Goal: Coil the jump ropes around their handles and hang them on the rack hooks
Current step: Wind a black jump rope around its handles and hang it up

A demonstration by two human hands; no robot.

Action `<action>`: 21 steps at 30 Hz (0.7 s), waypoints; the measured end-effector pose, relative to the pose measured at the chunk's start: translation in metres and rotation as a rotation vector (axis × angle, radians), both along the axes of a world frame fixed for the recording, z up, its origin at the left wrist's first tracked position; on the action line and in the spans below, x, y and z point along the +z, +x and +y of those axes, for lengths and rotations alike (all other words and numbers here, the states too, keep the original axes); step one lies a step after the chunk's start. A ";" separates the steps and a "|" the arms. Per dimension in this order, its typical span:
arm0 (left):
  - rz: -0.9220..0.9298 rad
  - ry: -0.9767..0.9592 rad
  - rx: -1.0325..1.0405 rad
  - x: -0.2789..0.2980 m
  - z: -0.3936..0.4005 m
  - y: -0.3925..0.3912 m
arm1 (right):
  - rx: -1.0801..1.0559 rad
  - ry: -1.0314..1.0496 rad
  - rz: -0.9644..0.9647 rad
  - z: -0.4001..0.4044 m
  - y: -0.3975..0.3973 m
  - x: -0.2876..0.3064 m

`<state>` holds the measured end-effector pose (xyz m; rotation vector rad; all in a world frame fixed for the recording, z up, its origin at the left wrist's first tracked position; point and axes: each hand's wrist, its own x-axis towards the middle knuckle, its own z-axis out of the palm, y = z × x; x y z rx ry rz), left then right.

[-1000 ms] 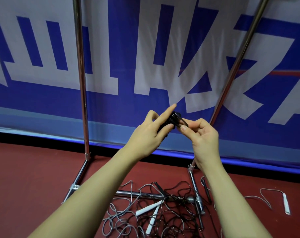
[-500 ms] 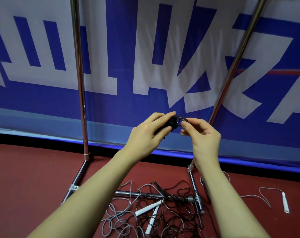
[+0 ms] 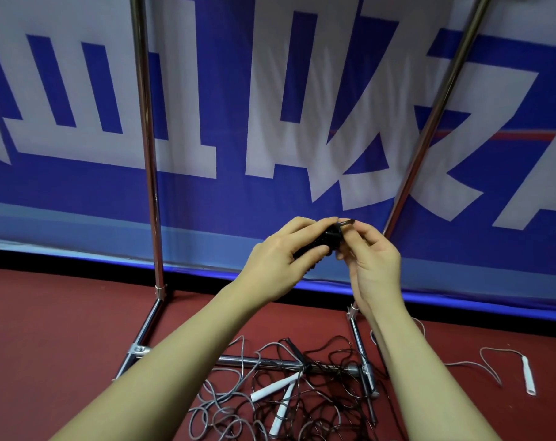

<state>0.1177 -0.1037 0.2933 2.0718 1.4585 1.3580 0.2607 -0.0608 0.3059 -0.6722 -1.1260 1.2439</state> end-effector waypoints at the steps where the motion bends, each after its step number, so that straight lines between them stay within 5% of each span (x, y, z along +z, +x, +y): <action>1: -0.005 0.000 0.014 -0.001 0.000 0.000 | -0.007 -0.004 -0.027 0.000 0.001 -0.001; 14: -0.053 -0.003 0.103 -0.003 0.005 -0.003 | 0.014 0.036 -0.205 -0.006 0.003 0.004; 21: 0.073 -0.032 0.215 -0.004 0.005 -0.004 | 0.093 -0.074 -0.024 -0.005 0.000 0.002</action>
